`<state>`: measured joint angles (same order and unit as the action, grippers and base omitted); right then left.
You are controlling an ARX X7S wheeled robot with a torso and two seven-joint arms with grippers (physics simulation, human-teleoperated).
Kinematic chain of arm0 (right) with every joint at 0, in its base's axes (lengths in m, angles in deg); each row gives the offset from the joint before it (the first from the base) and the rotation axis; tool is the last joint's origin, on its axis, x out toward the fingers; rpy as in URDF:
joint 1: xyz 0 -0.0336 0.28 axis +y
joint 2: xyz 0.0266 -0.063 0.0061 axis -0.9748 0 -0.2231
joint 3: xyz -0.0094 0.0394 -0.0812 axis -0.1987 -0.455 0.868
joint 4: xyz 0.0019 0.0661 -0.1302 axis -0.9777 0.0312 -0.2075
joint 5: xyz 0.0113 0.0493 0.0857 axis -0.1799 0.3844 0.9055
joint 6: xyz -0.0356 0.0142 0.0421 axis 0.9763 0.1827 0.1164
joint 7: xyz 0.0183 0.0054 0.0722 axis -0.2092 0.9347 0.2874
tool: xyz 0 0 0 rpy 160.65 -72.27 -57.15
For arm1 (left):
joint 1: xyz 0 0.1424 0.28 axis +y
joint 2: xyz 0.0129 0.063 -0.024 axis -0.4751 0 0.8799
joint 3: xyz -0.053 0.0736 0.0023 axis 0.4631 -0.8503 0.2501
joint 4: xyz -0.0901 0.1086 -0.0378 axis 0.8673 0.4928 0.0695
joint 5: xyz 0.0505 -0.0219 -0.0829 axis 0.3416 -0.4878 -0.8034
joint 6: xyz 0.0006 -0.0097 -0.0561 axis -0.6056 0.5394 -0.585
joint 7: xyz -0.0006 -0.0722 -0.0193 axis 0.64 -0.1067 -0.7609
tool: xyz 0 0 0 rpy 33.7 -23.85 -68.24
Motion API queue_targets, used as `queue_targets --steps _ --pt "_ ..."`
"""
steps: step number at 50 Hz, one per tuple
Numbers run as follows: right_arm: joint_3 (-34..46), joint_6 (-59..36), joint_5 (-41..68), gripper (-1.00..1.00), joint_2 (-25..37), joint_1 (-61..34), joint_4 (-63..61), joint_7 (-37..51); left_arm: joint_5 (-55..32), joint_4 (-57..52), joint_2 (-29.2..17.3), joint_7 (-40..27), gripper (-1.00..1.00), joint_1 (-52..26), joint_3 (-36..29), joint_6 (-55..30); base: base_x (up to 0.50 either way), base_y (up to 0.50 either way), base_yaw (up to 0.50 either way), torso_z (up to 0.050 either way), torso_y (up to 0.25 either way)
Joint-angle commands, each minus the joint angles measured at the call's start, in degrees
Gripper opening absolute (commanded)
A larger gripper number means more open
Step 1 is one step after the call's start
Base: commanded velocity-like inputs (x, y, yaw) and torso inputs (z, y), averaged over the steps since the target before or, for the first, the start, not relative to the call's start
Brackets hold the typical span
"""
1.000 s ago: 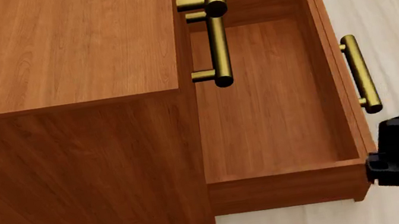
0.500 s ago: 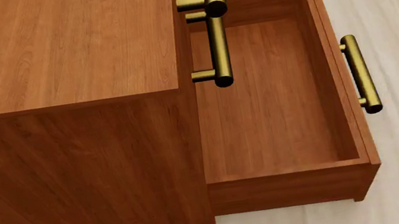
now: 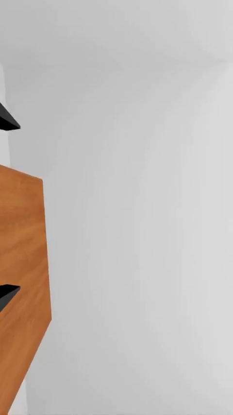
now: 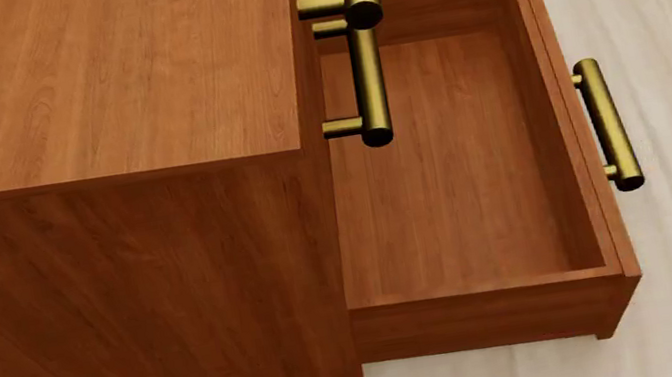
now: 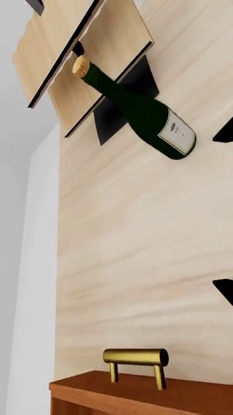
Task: Put the bowl in the bottom drawer of the cabinet.
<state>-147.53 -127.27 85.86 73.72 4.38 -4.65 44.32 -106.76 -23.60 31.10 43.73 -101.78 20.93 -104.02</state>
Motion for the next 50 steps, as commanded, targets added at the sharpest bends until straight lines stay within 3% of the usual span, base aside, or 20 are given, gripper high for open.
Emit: queue_targets --steps 1,40,50 --pt "-4.7 -0.5 -2.0 1.0 -0.9 4.6 0.1 -3.7 0.2 0.5 0.0 0.2 1.0 0.3 -0.4 0.8 0.0 0.0 0.0 0.0 0.0" --pt "-19.8 1.2 -7.4 1.0 -3.6 18.8 -0.1 -15.3 -0.3 0.5 -0.2 -0.4 1.0 0.3 -1.0 1.4 0.0 0.0 0.0 0.0 0.0" --pt "-18.9 2.6 -13.8 1.0 -5.3 20.2 -0.1 -20.4 -0.4 0.6 -0.2 -0.6 1.0 0.1 -1.3 1.4 0.0 0.0 0.0 0.0 0.0"
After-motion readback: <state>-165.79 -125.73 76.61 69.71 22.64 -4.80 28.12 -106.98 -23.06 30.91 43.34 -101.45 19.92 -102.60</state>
